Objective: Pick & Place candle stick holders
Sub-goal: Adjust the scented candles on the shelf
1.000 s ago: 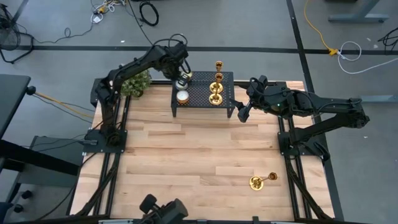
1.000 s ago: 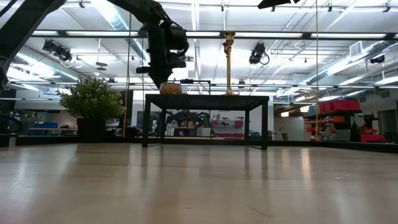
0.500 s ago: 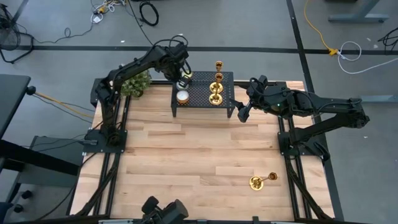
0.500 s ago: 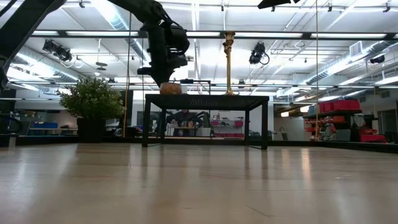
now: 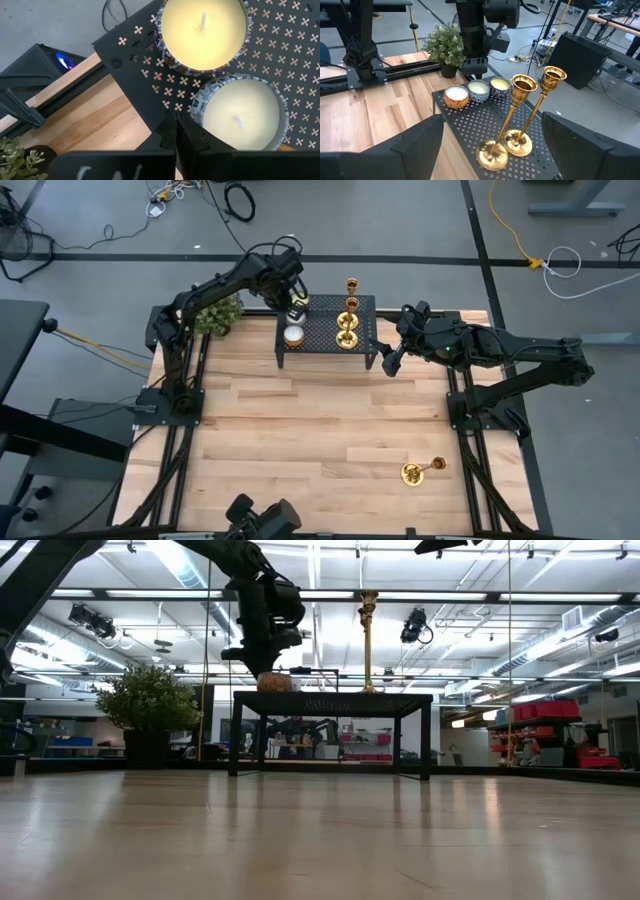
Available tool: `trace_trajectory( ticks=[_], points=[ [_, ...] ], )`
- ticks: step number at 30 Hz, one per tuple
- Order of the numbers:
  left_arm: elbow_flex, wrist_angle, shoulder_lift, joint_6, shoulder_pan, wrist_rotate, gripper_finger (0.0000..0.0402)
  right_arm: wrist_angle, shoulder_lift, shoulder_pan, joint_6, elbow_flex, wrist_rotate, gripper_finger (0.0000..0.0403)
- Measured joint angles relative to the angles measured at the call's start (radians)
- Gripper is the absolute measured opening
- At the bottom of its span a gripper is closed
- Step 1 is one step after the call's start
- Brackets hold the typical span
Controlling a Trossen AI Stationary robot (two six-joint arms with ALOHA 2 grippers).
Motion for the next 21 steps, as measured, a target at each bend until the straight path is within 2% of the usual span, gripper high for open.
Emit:
trace_trajectory(
  ticks=[6, 13, 21],
  points=[
    [0.022, 0.000, 0.000, 0.003, 0.001, -0.001, 0.0000, 0.000, 0.000, 0.000, 0.000, 0.000, 0.000, 0.0336],
    [0.108, 0.043, -0.002, 0.048, 0.011, -0.024, 0.0000, 0.000, 0.000, 0.000, 0.000, 0.000, 0.000, 0.0336],
    [0.097, 0.156, -0.002, 0.060, 0.043, 0.104, 0.0000, 0.000, 0.000, 0.000, 0.000, 0.000, 0.000, 0.0336]
  ],
)
